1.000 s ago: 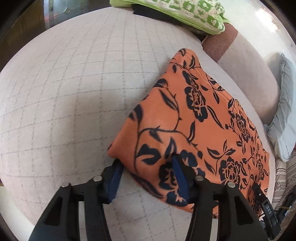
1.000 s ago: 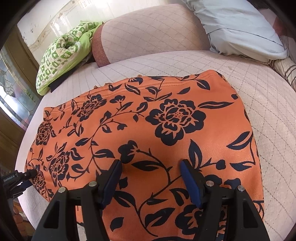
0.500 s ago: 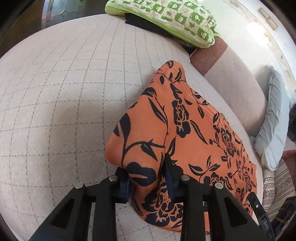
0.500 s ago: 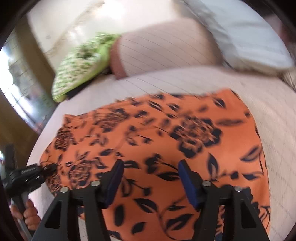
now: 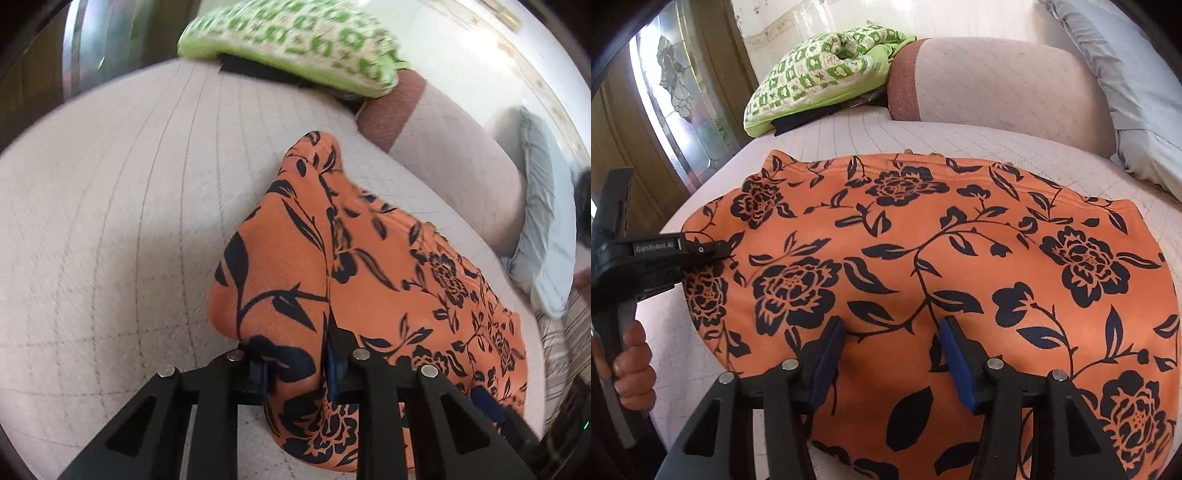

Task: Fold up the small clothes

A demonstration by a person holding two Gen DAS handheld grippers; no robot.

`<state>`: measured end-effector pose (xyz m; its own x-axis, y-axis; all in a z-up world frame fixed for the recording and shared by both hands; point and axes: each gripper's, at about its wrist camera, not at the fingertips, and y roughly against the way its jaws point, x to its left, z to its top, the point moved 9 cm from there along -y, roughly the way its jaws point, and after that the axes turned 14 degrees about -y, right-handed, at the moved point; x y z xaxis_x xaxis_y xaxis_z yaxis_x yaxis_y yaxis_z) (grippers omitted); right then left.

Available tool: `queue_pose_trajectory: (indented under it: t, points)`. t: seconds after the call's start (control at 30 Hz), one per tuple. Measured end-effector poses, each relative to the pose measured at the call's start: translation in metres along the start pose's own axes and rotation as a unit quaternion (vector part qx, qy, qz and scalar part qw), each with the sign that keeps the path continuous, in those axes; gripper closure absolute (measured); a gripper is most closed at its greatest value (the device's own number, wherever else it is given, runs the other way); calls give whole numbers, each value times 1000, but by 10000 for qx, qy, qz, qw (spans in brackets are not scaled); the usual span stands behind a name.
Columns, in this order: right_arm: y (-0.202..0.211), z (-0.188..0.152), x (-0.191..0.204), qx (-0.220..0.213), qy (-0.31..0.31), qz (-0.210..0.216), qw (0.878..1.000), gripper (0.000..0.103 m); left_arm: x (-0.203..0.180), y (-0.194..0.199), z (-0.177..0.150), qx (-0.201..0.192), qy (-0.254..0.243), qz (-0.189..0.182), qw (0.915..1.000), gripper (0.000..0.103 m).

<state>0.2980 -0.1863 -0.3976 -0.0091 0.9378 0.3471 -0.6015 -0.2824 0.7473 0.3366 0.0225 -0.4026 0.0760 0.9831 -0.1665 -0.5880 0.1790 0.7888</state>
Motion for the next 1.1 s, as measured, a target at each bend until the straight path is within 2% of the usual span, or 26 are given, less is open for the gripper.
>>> queue_pose_trajectory:
  t: [0.17,0.27,0.37,0.47,0.57,0.67,0.7,0.77,0.83,0.9,0.97,1.03,1.1]
  points:
    - [17,17,-24,-227,-583,187,9979,46,-35,33,17,-263,-553,144,9980,80]
    - [34,33,-49,-397,-1142,361,9920,46,-81,61,28,-452,-1035,28,9936,81]
    - [60,50,-81,-702,-1586,397,9841,46,-141,82,31,-654,-1608,-142,9847,81]
    - [91,63,-113,-1058,-1996,494,9729,46,-209,92,17,-749,-2228,-412,9711,81]
    - [120,72,-159,-1372,-2571,638,9545,46,-274,80,-11,-599,-2740,-728,9571,81]
    - [132,72,-188,-1408,-2816,712,9465,46,-319,54,-44,-199,-3091,-1044,9451,78]
    - [134,70,-199,-1381,-2895,776,9440,46,-330,41,-58,43,-3169,-1191,9409,76]
    - [135,65,-228,-1173,-3206,842,9362,45,-334,28,-73,433,-3122,-1383,9389,69]
    - [132,59,-251,-964,-3608,980,9225,43,-328,34,-73,370,-3042,-1642,9376,61]
    - [127,57,-262,-860,-3918,1201,9081,44,-322,53,-65,117,-3122,-1926,9302,54]
    - [123,60,-264,-807,-4088,1533,8960,43,-312,80,-51,-360,-3299,-2059,9206,35]
    - [120,66,-251,-749,-4051,1907,8910,42,-297,100,-44,-789,-3473,-1881,9153,22]
    - [117,70,-233,-613,-3889,2144,8939,40,-276,106,-34,-1025,-3554,-1579,9156,21]
